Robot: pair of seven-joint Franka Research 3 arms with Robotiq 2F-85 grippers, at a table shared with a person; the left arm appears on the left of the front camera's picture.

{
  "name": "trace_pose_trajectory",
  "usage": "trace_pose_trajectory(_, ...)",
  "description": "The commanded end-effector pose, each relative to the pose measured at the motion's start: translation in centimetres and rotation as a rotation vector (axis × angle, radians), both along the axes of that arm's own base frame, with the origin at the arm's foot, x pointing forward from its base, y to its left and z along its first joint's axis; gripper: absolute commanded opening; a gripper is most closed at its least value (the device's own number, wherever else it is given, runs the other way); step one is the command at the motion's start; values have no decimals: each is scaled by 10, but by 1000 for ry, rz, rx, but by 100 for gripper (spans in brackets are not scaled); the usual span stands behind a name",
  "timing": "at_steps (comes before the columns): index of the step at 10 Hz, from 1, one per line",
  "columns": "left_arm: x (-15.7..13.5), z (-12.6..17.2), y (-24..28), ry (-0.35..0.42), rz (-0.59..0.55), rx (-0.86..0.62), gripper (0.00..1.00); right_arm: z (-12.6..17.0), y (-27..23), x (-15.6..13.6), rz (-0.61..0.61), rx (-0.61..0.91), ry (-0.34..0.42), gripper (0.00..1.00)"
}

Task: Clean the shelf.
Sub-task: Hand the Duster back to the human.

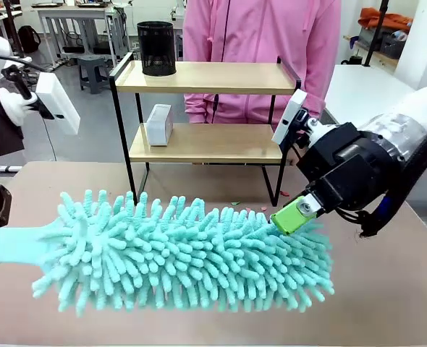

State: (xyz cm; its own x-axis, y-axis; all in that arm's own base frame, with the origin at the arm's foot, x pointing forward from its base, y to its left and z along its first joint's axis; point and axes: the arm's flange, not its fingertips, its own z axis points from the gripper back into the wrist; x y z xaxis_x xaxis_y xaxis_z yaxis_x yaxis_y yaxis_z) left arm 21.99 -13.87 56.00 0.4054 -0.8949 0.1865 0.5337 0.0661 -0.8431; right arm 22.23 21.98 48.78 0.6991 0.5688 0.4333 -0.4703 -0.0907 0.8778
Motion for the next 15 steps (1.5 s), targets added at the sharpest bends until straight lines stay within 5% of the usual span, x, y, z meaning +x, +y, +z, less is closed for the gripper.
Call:
trace_pose_trajectory(1, 1, 1, -3, 3, 17, -26, 12, 5, -2, 1, 51, 34, -6, 100)
trace_pose_trajectory(6, 6, 4, 3, 19, 39, -44, 12, 2, 4, 1, 42, -17, -27, 100)
trace_pose_trajectory(7, 7, 5, 5, 24, 41, -48, 12, 2, 4, 1, 53, -11, -20, 41)
trace_pose_trajectory(8, 8, 5, 5, 21, 51, -42, 12, 2, 4, 1, 51, -9, -22, 41)
trace_pose_trajectory(9, 9, 5, 5, 25, 53, -48, 12, 2, 3, 1, 56, -10, -16, 0)
trace_pose_trajectory(10, 8, 4, 5, 25, 53, -48, 12, 2, 2, 0, 59, -4, -17, 36)
trace_pose_trajectory(11, 7, 5, 5, 22, 51, -45, 12, 2, 2, 0, 62, 0, -21, 0)
trace_pose_trajectory(15, 7, 3, 4, 20, 57, -33, 12, 2, 0, -1, 73, 6, -9, 0)
